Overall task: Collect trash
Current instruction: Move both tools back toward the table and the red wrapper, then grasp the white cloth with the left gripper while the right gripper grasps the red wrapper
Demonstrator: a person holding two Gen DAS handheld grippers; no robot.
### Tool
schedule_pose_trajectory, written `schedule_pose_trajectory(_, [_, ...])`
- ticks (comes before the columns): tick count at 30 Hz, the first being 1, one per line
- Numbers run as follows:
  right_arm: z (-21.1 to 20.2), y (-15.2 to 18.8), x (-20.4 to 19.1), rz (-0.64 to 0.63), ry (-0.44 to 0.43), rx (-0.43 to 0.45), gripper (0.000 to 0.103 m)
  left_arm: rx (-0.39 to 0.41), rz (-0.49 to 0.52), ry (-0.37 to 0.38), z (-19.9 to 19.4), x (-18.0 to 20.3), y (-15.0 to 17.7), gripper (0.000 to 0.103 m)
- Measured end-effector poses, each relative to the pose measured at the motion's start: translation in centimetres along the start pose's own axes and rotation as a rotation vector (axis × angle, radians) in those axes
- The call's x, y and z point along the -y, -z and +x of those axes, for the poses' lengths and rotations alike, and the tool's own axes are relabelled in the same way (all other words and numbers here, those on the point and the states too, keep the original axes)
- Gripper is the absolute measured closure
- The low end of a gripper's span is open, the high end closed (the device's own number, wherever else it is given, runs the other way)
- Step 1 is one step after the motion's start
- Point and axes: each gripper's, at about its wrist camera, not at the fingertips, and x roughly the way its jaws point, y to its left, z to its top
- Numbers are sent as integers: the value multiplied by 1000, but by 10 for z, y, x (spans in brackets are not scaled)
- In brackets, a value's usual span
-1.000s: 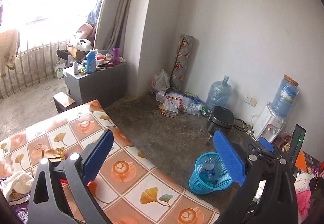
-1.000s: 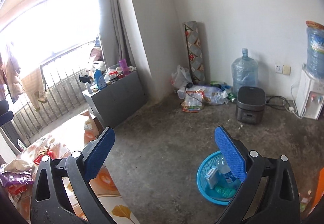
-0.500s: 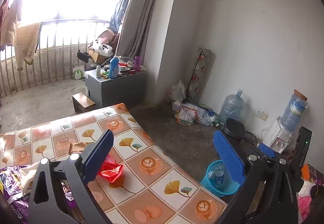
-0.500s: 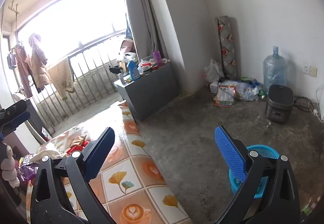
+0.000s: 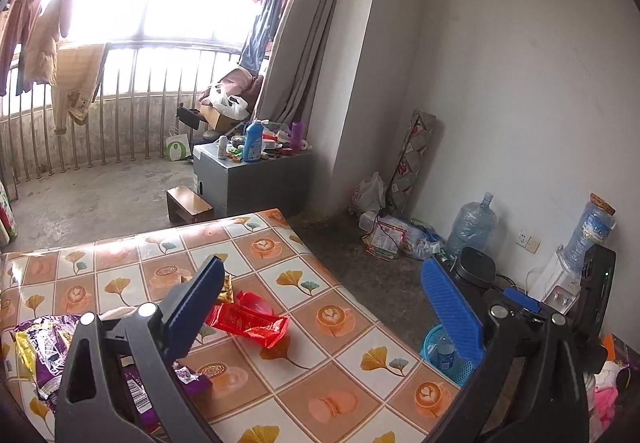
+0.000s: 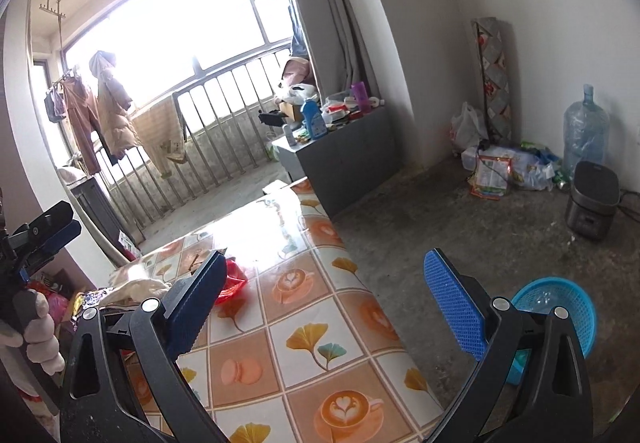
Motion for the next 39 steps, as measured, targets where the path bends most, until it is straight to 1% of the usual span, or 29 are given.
schedule_pose_trajectory(14, [11, 9, -49, -73, -50, -54, 11, 41, -60, -61, -34, -50, 12, 6])
schedule_pose_trajectory(17, [12, 10, -50, -67, -50, -62, 11, 50, -75, -85, -39, -62, 15, 6])
schedule_pose_trajectory(21, [20, 11, -46, -31, -67, -83, 13, 63, -121, -133, -52, -85, 20, 6])
schedule_pose_trajectory(26, [43, 14, -53, 0, -120, -154, 16, 65, -191, -211, -68, -119, 33, 6])
schedule_pose_trajectory(33, [77, 19, -79, -1, -207, -248, 17, 31, -287, -302, -84, -169, 52, 6])
schedule_pose_trajectory(36, [91, 22, -89, -13, -231, -282, 18, 15, -317, -305, -86, -184, 55, 8])
schedule_pose_trajectory(39, [104, 26, -97, -20, -245, -320, 22, -21, -318, -280, -80, -191, 55, 13])
